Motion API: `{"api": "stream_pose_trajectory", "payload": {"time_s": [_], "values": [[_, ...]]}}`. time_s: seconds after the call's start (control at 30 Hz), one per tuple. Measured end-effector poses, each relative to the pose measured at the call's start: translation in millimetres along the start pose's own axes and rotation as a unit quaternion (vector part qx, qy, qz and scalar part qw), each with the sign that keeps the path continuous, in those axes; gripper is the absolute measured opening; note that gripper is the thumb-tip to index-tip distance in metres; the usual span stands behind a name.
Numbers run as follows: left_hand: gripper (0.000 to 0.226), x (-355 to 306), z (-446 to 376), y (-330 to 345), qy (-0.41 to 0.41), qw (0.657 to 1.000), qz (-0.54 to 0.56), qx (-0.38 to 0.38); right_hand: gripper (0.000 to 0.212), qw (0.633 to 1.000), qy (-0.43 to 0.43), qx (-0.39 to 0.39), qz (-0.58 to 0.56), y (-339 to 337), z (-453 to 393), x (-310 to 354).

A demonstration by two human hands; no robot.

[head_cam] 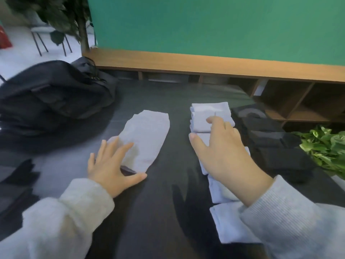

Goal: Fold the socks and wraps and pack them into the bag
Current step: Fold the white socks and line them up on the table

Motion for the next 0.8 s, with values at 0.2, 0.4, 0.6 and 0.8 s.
{"api": "stream_pose_trajectory", "payload": {"time_s": [0.2, 0.4, 0.6, 0.8], "values": [[0.031, 2, 15, -10, 0.069, 0.988, 0.034, -0.132, 0.039, 0.969, 0.063, 0.031, -0.236, 63, 72, 23], [0.011, -4, 20, -18, 0.127, 0.972, 0.065, -0.186, 0.033, 0.981, 0.055, 0.010, -0.185, 87, 100, 18], [0.011, -16, 33, -32, 0.175, 0.959, 0.052, -0.217, 0.035, 0.992, -0.002, -0.006, -0.127, 84, 99, 24], [0.014, -26, 46, -37, 0.207, 0.951, 0.084, -0.212, 0.045, 0.989, -0.015, -0.001, -0.144, 90, 97, 25]]}}
Point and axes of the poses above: each hand's wrist, its own z-axis away from the middle knuckle, its own y-axis out of the palm, x = y × z, the point moved 9 cm from there along -z, towards the middle knuckle, and after that the axes turned 6 degrees about -x, right-handed, at the moved point
